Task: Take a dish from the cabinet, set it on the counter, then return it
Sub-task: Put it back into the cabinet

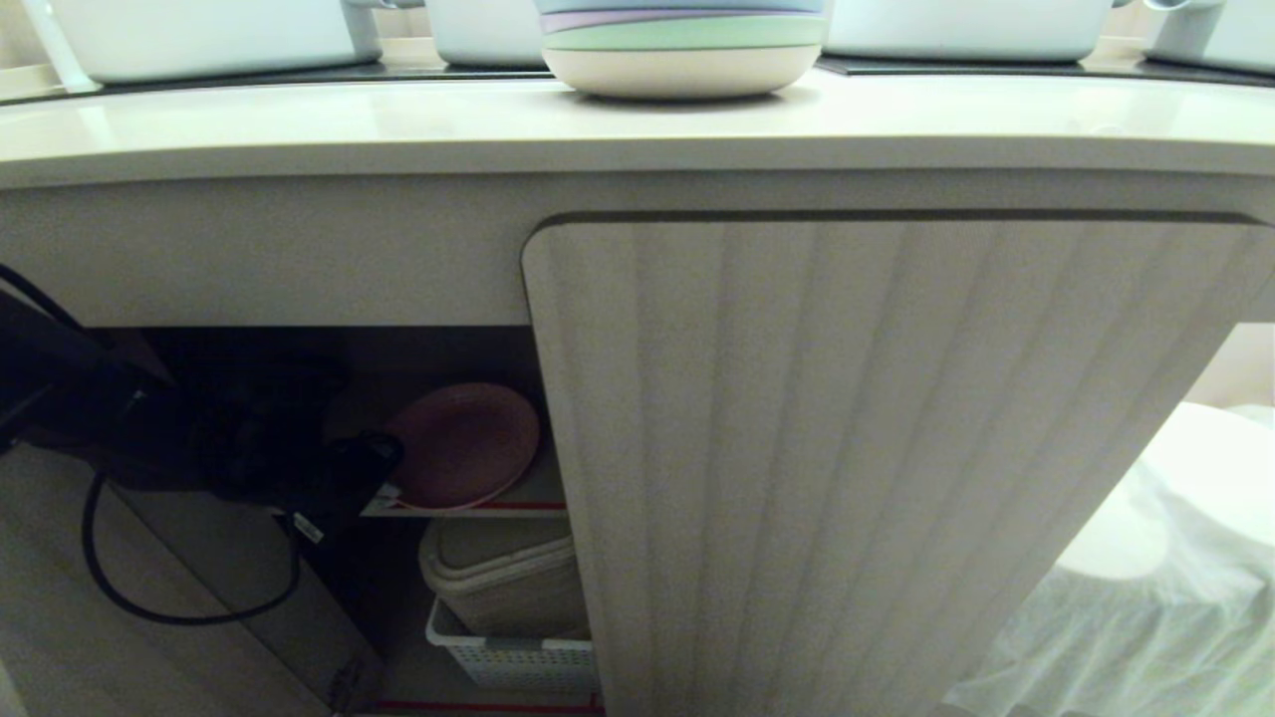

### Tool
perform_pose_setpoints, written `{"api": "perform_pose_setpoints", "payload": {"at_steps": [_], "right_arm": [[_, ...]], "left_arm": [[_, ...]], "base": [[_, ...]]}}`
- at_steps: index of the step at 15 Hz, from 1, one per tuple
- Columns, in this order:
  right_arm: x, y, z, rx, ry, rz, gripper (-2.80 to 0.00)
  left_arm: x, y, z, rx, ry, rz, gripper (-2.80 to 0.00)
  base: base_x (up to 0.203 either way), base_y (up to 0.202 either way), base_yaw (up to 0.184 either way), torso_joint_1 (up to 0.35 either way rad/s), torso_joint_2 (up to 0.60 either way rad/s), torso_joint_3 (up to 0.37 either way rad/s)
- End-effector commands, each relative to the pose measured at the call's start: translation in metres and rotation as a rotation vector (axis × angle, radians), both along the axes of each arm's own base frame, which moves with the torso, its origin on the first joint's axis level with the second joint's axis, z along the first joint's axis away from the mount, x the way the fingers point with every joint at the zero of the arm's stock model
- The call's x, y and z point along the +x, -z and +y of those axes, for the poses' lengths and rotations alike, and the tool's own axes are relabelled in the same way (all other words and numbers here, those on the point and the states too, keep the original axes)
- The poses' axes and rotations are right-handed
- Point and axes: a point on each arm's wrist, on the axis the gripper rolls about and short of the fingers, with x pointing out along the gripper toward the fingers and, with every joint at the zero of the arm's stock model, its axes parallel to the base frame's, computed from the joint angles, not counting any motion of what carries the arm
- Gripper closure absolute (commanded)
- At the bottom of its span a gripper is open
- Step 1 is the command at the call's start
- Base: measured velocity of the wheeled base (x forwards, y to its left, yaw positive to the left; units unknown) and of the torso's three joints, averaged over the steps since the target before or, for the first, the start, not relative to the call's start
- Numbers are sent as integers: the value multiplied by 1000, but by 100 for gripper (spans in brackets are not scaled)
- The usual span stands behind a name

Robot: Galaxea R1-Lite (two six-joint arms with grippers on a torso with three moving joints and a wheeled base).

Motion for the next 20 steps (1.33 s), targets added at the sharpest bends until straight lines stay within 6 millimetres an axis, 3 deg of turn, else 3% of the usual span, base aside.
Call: {"api": "perform_pose_setpoints", "payload": {"at_steps": [1,20], "right_arm": [[0,0,0,0,0,-1,0],[0,0,0,0,0,-1,0]], "left_arm": [[2,2,0,-4,-5,4,0],[9,0,-1,5,-7,-12,0]], "base": [[0,0,0,0,0,0],[0,0,0,0,0,0]]}}
